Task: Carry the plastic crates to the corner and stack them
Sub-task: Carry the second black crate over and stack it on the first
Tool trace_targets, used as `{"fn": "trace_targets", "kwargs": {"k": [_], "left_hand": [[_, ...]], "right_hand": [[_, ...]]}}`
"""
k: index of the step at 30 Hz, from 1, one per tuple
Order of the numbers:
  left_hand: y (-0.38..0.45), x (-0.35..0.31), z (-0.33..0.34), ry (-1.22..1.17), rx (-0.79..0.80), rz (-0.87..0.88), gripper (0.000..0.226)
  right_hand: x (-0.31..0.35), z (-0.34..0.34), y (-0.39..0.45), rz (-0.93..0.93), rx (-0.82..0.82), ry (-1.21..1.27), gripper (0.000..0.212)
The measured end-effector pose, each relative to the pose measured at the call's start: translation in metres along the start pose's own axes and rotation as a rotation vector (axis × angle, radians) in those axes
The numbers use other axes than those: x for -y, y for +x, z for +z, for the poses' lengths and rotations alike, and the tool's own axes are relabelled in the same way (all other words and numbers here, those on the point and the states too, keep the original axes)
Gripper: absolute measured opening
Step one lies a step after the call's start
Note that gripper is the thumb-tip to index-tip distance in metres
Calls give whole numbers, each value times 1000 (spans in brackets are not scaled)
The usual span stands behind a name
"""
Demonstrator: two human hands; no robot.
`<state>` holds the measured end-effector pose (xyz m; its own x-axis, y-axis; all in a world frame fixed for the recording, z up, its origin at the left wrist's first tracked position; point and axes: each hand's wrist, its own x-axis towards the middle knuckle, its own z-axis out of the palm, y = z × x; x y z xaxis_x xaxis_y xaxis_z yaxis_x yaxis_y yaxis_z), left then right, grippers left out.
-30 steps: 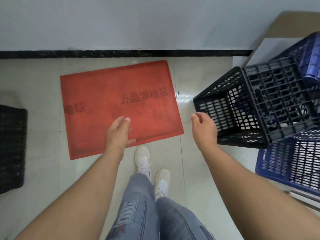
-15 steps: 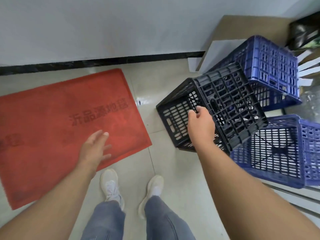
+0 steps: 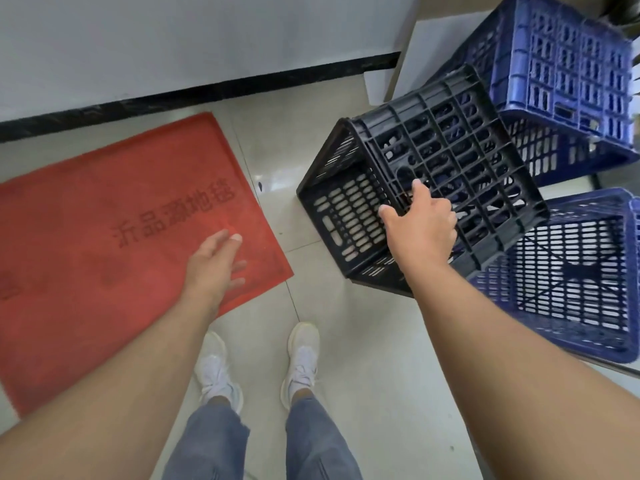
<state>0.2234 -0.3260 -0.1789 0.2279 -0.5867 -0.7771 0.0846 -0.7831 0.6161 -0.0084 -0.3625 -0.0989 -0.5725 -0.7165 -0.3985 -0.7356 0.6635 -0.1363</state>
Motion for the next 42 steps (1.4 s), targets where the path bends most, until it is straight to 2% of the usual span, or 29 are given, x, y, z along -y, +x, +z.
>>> {"fn": "trace_targets", "kwargs": {"k": [7, 14, 23, 30, 42], "left_hand": [[13, 25, 24, 41, -33, -34, 41], [31, 46, 46, 52, -38, -72, 40], [52, 53, 57, 100, -18, -64, 40], [54, 49, 49, 101, -26, -35, 38], [88, 73, 6, 50, -60, -46, 41]], "right_hand": [[-10, 25, 32, -39, 53, 66, 54], [-22, 48, 39, -154, -111, -13, 57], [-23, 56, 42, -181, -201, -59, 55], [-20, 49, 40, -203, -164, -30, 53], [10, 10, 42, -193, -241, 29, 53]]}}
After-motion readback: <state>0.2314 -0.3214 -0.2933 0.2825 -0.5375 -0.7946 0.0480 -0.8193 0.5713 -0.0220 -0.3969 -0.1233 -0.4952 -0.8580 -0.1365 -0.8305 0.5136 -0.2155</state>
